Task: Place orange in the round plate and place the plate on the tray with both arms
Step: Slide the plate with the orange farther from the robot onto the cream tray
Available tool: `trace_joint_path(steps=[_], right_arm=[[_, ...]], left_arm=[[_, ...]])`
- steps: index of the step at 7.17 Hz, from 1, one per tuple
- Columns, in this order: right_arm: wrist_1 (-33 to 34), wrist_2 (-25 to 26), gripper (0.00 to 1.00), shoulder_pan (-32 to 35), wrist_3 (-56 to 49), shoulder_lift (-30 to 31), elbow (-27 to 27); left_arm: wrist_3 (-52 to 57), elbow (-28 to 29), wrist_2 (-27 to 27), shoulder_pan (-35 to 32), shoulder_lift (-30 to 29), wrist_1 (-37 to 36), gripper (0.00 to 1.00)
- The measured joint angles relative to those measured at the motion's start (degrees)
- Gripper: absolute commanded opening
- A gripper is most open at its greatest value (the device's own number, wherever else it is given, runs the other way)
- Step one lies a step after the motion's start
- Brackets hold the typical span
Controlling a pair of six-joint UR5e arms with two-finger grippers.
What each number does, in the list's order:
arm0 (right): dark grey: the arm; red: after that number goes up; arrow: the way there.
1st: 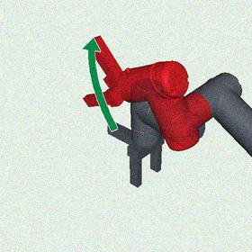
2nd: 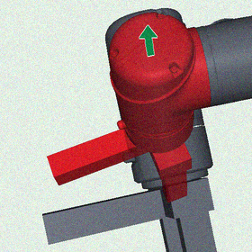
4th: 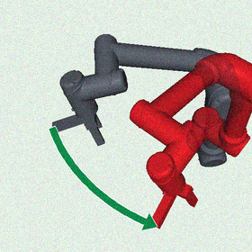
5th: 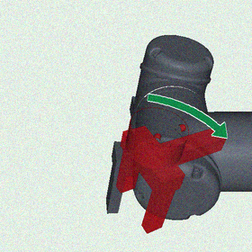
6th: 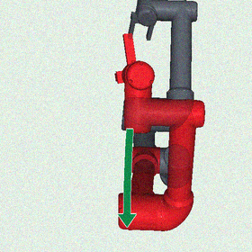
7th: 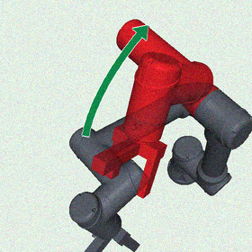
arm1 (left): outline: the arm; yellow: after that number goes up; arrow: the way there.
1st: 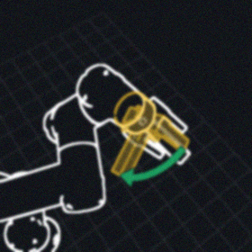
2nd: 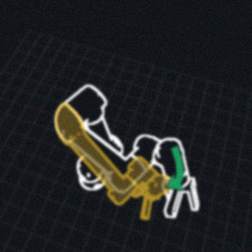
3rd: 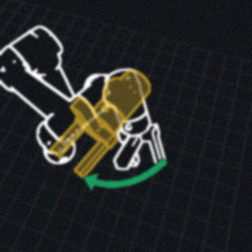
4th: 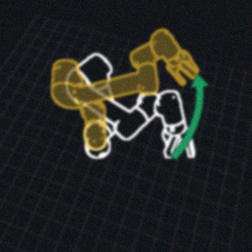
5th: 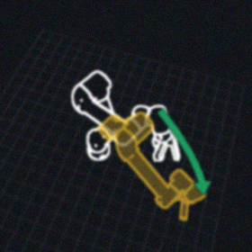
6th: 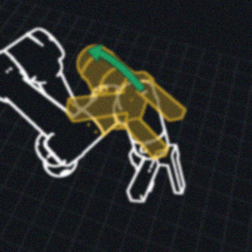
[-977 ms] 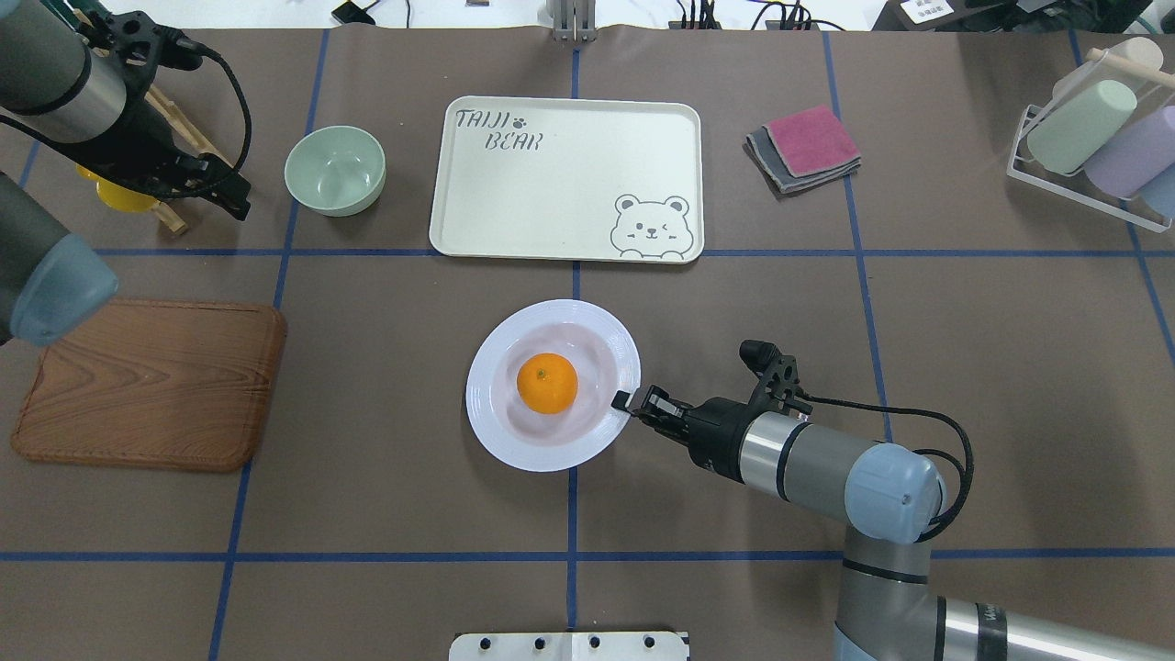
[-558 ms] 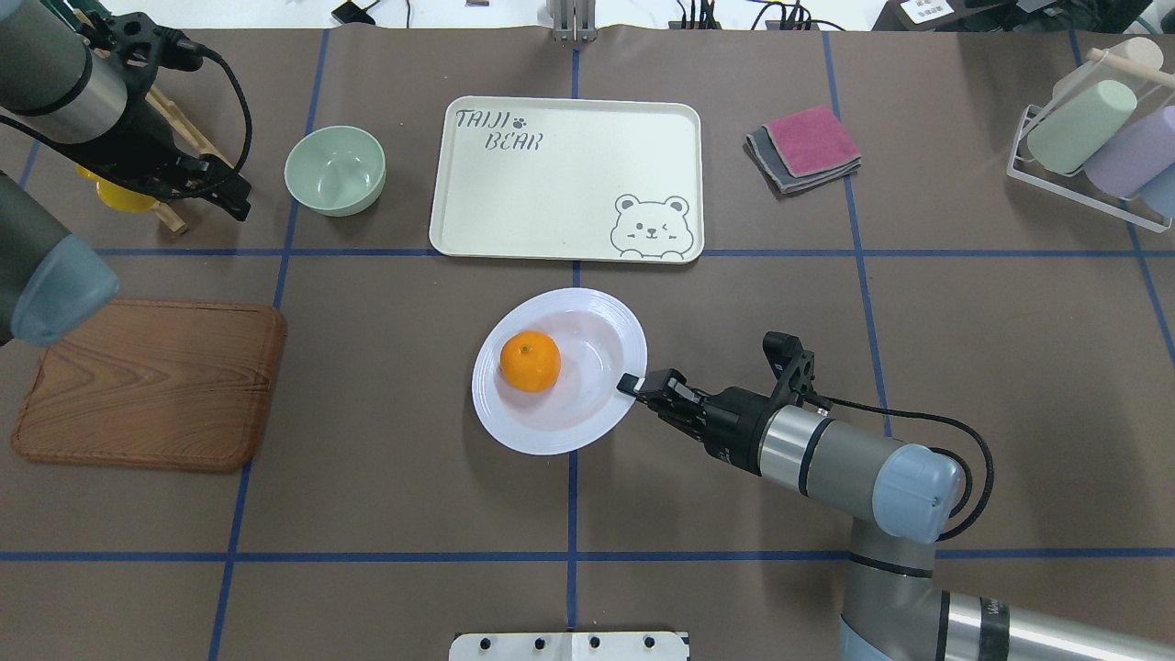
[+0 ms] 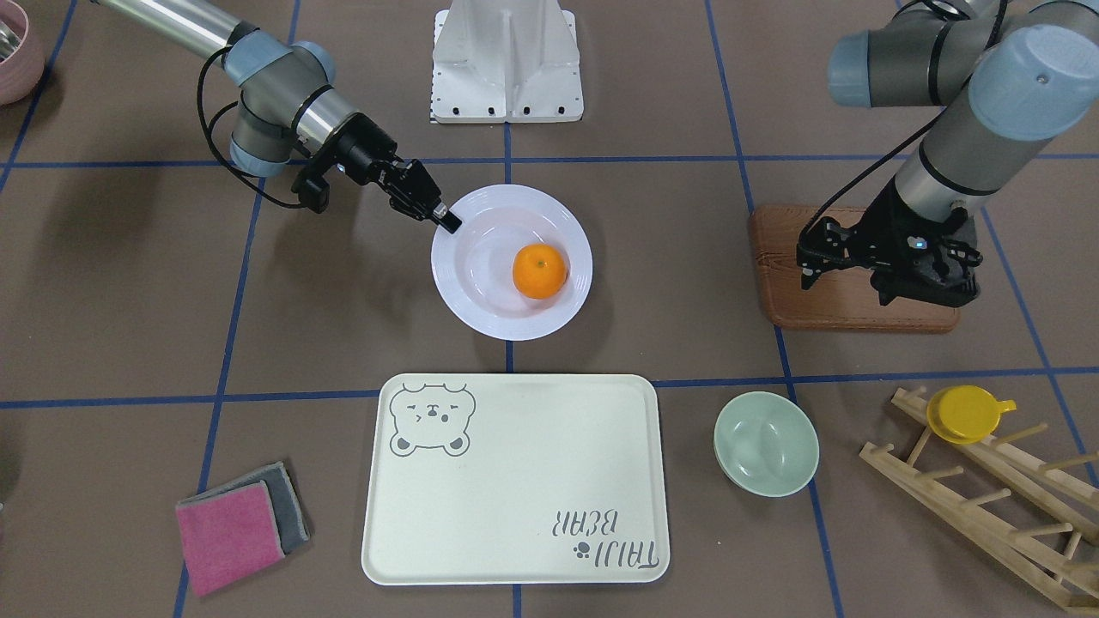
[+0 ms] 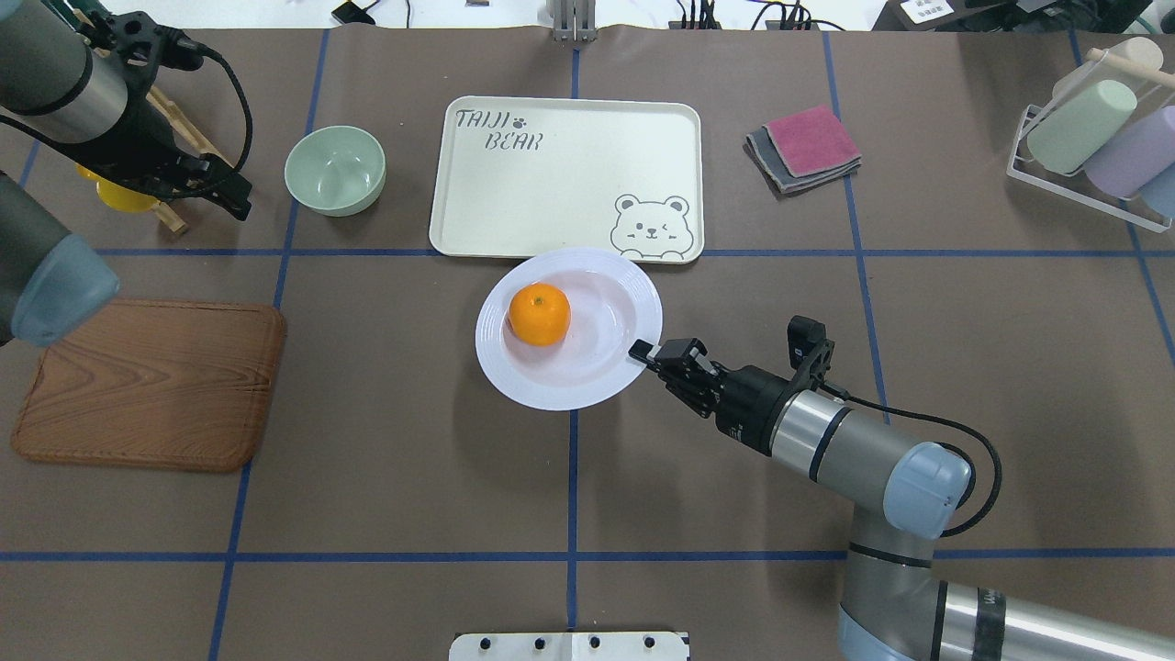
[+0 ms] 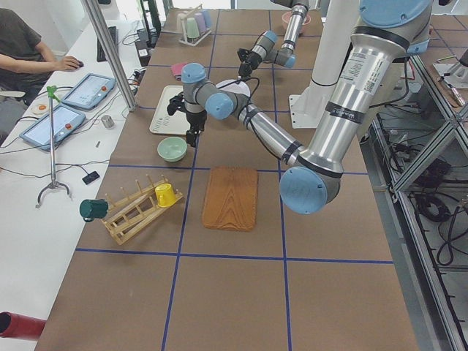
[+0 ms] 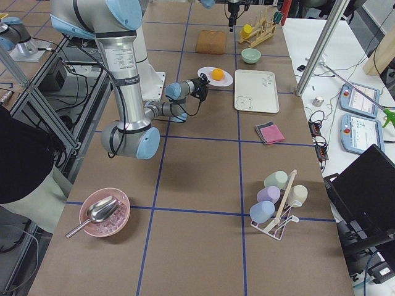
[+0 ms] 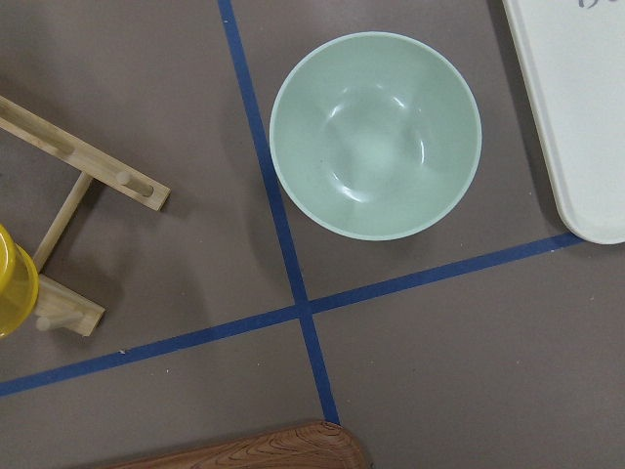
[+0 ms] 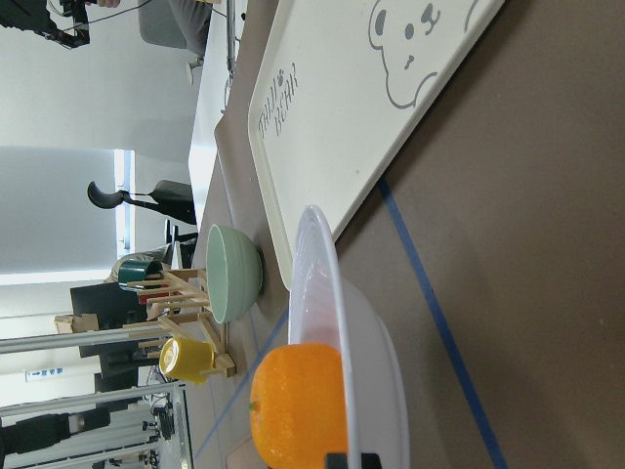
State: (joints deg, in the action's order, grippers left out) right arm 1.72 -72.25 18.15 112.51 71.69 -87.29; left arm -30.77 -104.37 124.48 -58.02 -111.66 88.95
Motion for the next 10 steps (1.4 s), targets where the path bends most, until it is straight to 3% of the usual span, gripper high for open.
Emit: trace_joint_path(steps=[3,5,10], right_arm=[[0.7,2.9,0.00,5.7,3.1,-9.2,11.9],[6.0,3.7,0.00,9.4,7.6,-15.3,17.6],[15.7,6.1,0.00,11.2,16.2,-22.3,23.7]], left_arm=[[-2.7,-0.8,0.0,0.0,0.0,0.0,0.99],[-3.0,-1.0,0.0,0.1,-0.1,0.0,0.99],[-3.1,-1.0,-0.1,0.1,-0.1,0.0,0.99]])
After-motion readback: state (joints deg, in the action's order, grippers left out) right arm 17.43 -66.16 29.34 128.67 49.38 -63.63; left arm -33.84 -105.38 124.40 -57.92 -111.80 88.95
